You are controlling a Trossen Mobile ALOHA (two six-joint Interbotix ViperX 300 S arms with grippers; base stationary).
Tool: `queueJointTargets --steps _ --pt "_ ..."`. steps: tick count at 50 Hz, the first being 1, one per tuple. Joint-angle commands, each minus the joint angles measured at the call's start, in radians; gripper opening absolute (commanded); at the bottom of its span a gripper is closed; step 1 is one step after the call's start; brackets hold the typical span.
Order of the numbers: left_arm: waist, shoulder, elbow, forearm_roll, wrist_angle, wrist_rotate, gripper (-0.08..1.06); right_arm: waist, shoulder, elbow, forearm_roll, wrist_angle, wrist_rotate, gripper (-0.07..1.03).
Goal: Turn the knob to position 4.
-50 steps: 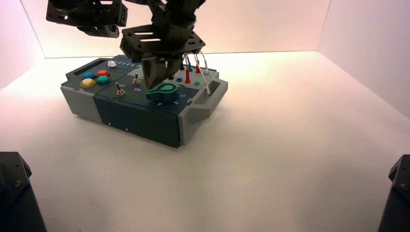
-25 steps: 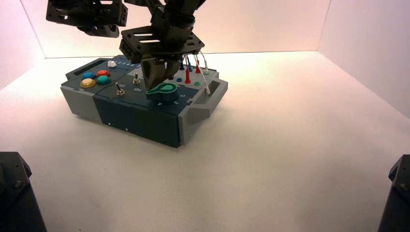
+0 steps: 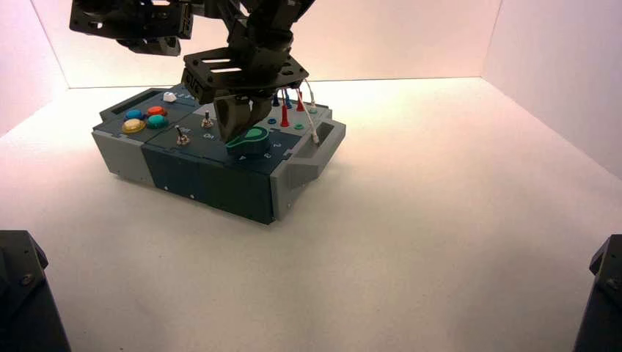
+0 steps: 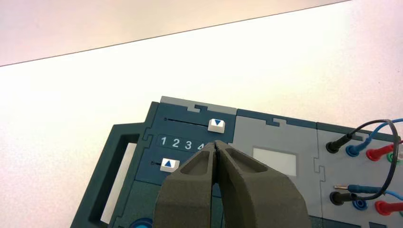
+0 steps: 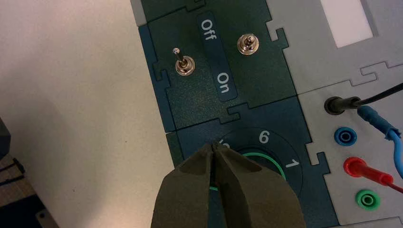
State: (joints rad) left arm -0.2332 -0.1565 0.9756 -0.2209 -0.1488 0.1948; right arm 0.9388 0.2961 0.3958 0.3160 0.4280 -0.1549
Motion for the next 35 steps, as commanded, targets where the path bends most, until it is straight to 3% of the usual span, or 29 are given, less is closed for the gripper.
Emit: queueJointTargets --steps 1,35 --pt "0.003 -0.021 -0.006 0.000 -0.009 -0.002 -0.03 0.005 -0.023 -0.020 0.002 -0.002 -0.003 -0.02" --pt "0.003 -0.023 -0.006 0.000 -0.009 -0.002 -0.03 0.005 -0.026 -0.012 0.002 0.003 -0.003 -0.02"
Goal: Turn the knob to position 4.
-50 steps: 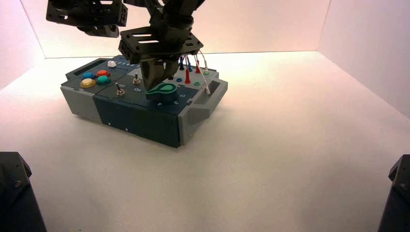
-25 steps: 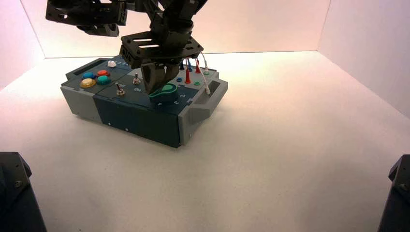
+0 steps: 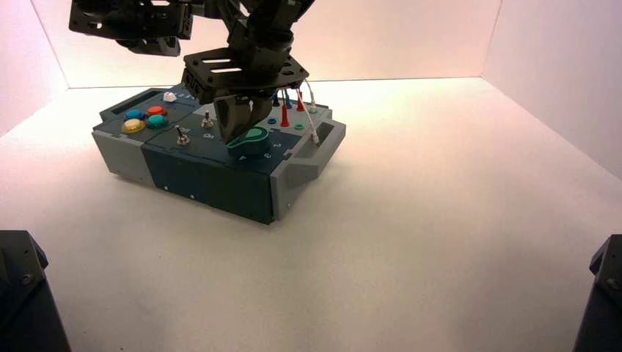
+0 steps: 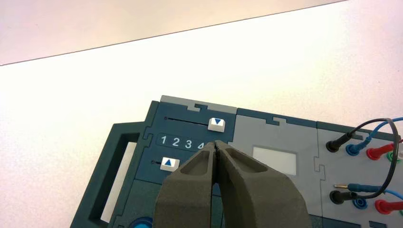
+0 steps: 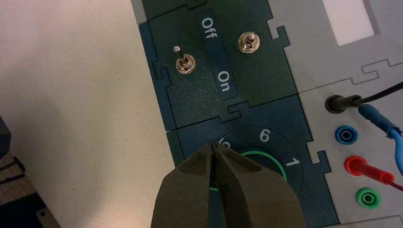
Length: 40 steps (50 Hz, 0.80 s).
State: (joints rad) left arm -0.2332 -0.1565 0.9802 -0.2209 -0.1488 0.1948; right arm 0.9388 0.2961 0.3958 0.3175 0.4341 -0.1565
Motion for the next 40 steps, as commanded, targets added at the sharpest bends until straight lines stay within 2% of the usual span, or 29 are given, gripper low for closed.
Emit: queueJointTargets --steps 1,40 --pt "0.003 -0.023 -0.011 0.000 -0.009 -0.002 -0.03 0.005 -0.028 -0.012 0.000 -0.002 -0.002 -0.02" --pt "0.003 -0.023 -0.009 0.000 -0.009 0.000 -0.03 0.005 -0.031 0.000 0.000 -0.002 -0.002 -0.02"
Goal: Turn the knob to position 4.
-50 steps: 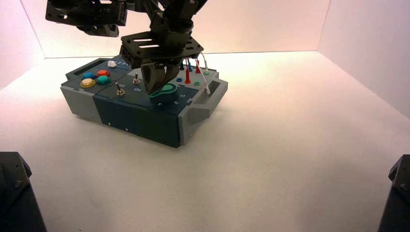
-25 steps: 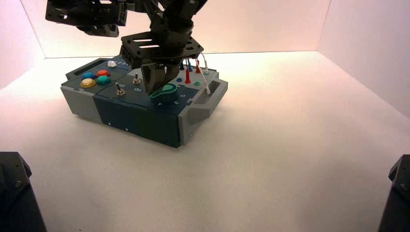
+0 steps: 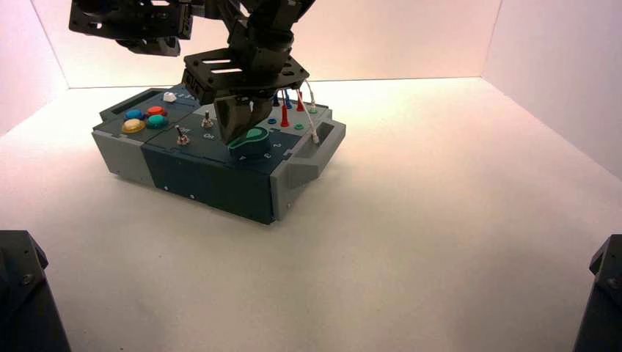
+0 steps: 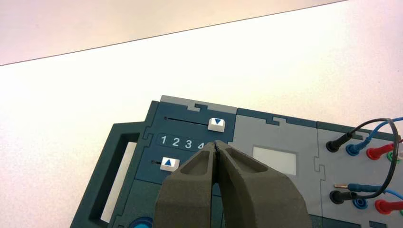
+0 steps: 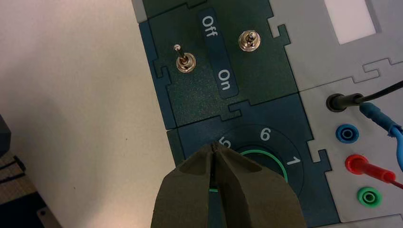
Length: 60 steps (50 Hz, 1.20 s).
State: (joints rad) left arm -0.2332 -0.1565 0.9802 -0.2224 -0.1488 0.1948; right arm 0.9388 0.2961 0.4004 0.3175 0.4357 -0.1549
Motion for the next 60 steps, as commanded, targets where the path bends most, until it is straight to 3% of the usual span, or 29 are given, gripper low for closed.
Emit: queueJointTargets --steps 1,39,60 --pt "0.003 -0.023 -0.011 0.002 -0.009 -0.002 -0.03 0.005 -0.031 -0.005 0.002 -0.003 -0.003 -0.02" --pt "0.003 -0.023 -0.011 0.002 -0.009 0.000 -0.03 0.005 -0.038 -0.011 0.002 -0.006 -0.003 -0.02" --pt "0.005 -0.023 -0.011 0.000 -0.009 -0.002 -0.03 0.005 -0.164 0.003 -0.006 -0.021 -0.002 -0.02"
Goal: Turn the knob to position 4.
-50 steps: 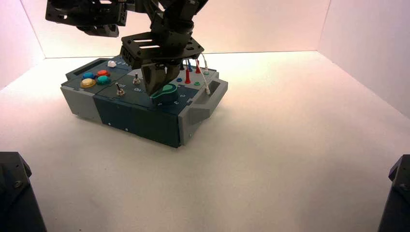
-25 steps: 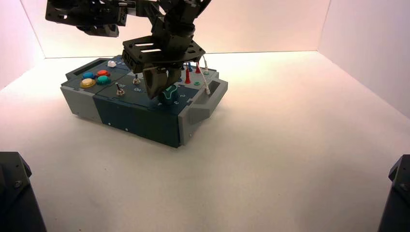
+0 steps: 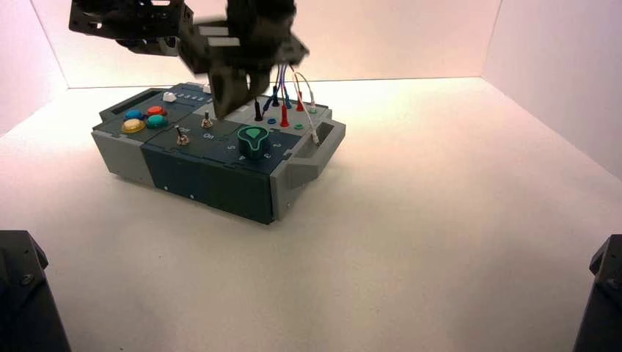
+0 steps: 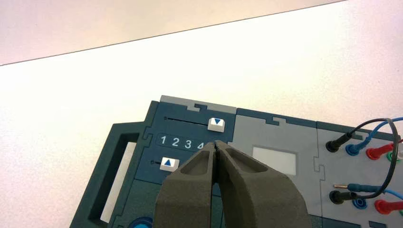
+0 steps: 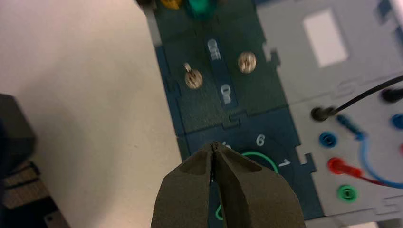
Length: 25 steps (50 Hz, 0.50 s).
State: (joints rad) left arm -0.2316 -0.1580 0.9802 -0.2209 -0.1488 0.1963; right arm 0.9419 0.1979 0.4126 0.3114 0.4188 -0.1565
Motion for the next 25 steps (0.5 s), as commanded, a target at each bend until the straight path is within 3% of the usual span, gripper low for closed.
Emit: queueJointTargets --steps 1,25 --pt "0.002 -0.021 -0.011 0.000 -0.009 -0.002 -0.03 0.002 -0.069 -0.006 -0.002 -0.005 0.002 -0.02" --pt "0.002 -0.023 -0.009 0.000 -0.009 -0.002 -0.03 -0.002 -0.104 0.098 0.005 -0.023 0.021 -0.02"
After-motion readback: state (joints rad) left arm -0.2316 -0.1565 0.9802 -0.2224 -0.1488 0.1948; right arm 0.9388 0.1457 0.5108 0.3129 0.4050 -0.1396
